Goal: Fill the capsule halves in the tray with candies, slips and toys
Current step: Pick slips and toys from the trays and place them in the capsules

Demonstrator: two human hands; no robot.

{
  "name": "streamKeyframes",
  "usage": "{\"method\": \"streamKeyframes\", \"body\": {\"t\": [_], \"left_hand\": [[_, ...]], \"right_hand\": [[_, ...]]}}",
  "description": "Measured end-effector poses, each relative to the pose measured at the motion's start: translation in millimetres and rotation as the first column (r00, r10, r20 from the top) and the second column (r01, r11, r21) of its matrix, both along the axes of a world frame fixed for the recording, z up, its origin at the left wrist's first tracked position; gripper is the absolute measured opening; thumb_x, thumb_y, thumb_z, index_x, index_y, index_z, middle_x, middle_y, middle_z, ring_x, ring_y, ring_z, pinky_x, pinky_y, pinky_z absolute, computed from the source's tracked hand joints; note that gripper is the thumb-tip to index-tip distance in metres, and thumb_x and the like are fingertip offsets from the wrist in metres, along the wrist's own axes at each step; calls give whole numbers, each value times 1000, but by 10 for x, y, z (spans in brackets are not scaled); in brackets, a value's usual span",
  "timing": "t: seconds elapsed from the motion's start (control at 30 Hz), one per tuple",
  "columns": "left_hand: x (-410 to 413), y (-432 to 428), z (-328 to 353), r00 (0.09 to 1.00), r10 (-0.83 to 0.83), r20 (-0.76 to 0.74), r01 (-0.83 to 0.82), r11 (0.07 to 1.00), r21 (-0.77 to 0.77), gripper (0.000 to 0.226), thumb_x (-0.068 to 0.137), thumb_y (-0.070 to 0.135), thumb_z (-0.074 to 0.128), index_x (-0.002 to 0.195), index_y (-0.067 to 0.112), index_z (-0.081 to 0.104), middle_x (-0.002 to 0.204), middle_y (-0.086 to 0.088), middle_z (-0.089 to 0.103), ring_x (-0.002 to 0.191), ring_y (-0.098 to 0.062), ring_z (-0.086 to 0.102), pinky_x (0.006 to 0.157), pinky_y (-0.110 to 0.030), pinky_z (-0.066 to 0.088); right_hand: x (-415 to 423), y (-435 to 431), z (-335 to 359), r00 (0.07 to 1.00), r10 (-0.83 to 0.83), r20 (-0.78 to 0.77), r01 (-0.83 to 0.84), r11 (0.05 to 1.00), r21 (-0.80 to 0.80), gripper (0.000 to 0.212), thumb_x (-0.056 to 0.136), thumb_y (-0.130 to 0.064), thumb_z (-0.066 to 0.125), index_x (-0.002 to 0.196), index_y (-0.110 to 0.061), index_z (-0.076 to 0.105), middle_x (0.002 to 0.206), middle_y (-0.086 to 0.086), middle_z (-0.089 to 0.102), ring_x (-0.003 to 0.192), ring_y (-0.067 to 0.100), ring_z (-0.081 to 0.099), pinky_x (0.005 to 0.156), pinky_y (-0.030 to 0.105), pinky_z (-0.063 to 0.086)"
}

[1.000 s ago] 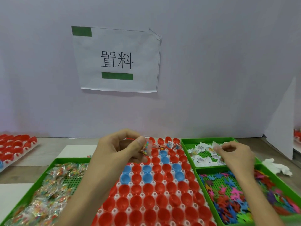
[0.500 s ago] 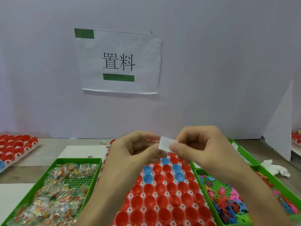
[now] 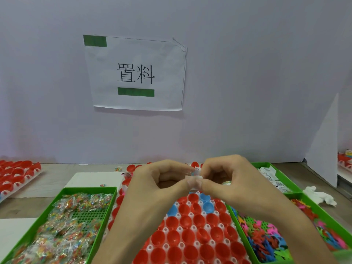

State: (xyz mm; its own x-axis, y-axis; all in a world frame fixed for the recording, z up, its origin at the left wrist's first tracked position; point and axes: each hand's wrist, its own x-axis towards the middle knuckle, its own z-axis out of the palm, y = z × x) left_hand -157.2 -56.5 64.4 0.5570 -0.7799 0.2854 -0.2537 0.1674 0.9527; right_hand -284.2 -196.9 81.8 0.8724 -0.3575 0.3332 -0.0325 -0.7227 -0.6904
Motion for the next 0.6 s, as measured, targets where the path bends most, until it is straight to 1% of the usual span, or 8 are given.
{"method": "streamKeyframes", "body": {"t": [0.03,0.1,0.2,0.27,0.3,0.37,0.5,0.6], "left_hand": [[0,2,-4,1000,11,-11,-11,1000,-14,11,78,20,80,87,25,81,84,4,79,81,-12,77,73,-17,58],[10,13,-6,999,18,-40,-20,999,-31,17,80,14,78,86,30,80,83,3,79,79,-14,77,73,-18,59],[25,40,22,998,3,-64,-6,999,-47,21,81,14,75,88,34,79,83,2,79,78,-15,77,71,-17,58],[29,51,36,998,4,-63,-7,999,-49,21,81,16,76,88,35,78,83,2,79,78,-14,77,71,-17,58],[26,51,39,998,2,-65,-5,999,-47,20,82,16,76,88,35,78,84,2,79,79,-15,77,72,-17,58],[20,45,42,997,-8,-75,5,999,-42,19,82,14,75,87,32,79,84,1,79,79,-16,77,71,-17,58],[-2,37,47,997,2,-73,-4,999,-37,15,81,12,76,83,26,79,82,2,79,77,-16,77,66,-16,58],[-2,31,45,998,12,-67,-15,999,-34,16,82,10,76,84,26,79,82,2,79,76,-15,77,65,-16,57]], "right_hand": [[-24,-23,14,999,12,-50,-12,1000,2,43,83,-67,63,85,-25,72,77,2,70,70,20,67,66,39,57],[-108,-160,20,977,-2,-211,1,1000,-4,38,82,-68,61,90,-32,72,78,-6,69,66,13,64,60,27,55],[-292,-562,-96,888,-214,-407,185,977,-110,17,83,-55,70,82,-38,74,78,-19,70,65,0,65,58,16,51],[-400,-836,-268,771,-350,-532,333,934,-132,11,86,-41,74,81,-31,74,76,-13,72,65,3,69,63,20,55],[-435,-939,-369,697,-378,-609,385,914,-127,9,88,-36,75,83,-28,74,78,-9,73,65,6,72,68,26,58],[-438,-1044,-552,597,-362,-716,432,897,-94,9,88,-29,76,86,-21,74,88,-6,73,67,10,74,70,29,58],[-266,-1038,-717,597,-373,-710,458,885,-80,14,79,-25,85,74,-15,76,79,-3,75,74,14,74,80,36,61],[-178,-1019,-750,612,-376,-696,452,888,-81,19,81,-19,83,65,-17,74,69,-3,74,65,11,72,66,26,57]]}}
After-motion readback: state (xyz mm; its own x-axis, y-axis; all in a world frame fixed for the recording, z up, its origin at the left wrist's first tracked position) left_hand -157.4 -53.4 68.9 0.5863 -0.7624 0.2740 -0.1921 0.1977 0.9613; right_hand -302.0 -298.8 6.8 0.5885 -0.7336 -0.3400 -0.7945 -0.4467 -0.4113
